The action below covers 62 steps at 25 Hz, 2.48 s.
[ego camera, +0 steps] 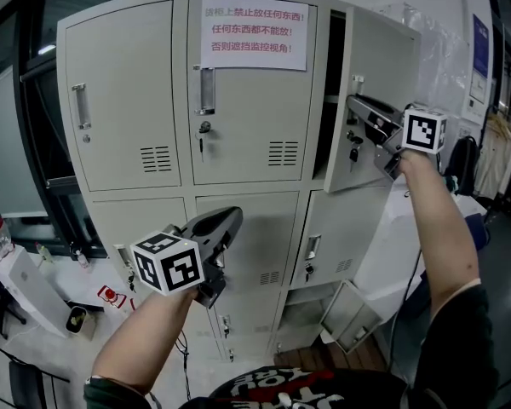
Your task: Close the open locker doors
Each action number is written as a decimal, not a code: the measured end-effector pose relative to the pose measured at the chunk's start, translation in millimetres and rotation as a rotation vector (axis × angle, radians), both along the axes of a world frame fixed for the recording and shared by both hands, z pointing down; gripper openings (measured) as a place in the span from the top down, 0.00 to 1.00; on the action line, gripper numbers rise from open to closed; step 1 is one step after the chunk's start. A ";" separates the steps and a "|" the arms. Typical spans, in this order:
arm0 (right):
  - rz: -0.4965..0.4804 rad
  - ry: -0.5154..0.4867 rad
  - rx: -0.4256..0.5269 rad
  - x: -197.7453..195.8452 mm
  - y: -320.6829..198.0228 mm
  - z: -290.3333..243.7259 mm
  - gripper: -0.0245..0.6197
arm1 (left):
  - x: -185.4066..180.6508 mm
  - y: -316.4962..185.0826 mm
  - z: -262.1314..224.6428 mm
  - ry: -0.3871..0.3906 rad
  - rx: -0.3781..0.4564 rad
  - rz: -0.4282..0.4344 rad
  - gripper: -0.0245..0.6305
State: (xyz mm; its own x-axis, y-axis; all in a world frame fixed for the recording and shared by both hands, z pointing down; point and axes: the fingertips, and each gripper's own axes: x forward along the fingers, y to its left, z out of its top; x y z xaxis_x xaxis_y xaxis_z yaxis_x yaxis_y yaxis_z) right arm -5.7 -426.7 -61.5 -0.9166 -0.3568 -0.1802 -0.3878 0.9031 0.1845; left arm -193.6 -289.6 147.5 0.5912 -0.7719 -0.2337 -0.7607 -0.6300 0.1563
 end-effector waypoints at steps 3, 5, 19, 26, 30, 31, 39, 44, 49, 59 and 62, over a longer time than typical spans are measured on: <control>0.016 -0.004 -0.011 -5.3 -6.2 0.6 0.82 | -3.8 0.1 0.9 0.000 -0.001 -0.005 0.96; 0.044 -0.006 -0.019 -6.7 -12.4 1.5 0.82 | -6.2 -0.3 2.4 0.001 -0.003 -0.008 0.96; 0.168 -0.007 -0.032 -15.6 -39.7 2.1 0.83 | -17.9 -1.8 8.5 0.002 -0.017 -0.020 0.96; 0.199 -0.012 -0.034 -19.1 -48.7 1.9 0.84 | -23.9 -1.3 10.7 0.001 -0.022 -0.028 0.96; 0.221 -0.013 -0.035 -22.4 -56.8 1.8 0.85 | -28.5 -2.1 12.4 0.002 -0.027 -0.035 0.96; 0.230 -0.012 -0.036 -23.4 -59.7 2.0 0.85 | -29.6 -2.3 12.9 0.002 -0.027 -0.037 0.96; 0.241 -0.027 -0.039 -24.7 -67.0 0.6 0.86 | -38.5 -3.7 18.1 0.007 -0.039 -0.050 0.96; 0.259 -0.054 -0.028 -25.2 -66.5 1.0 0.86 | -33.1 -4.9 21.1 0.001 -0.046 -0.043 0.96; 0.274 -0.107 -0.029 -18.6 -65.8 5.1 0.86 | -31.6 -2.3 20.9 -0.002 -0.049 -0.043 0.96; 0.286 -0.159 -0.032 14.0 -49.2 23.7 0.86 | -24.0 -0.3 20.9 0.005 -0.048 -0.037 0.96; 0.268 -0.130 -0.019 16.4 -27.3 40.4 0.86 | -20.0 0.0 21.6 0.006 -0.045 -0.033 0.96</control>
State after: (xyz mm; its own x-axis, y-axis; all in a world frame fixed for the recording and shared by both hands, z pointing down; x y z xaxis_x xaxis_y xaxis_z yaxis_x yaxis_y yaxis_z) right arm 10.7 -454.0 -21.1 -0.7590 -0.5872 -0.2815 -0.6321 0.7682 0.1018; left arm -213.6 -289.7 169.1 0.5638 -0.8008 -0.2021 -0.7799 -0.5967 0.1887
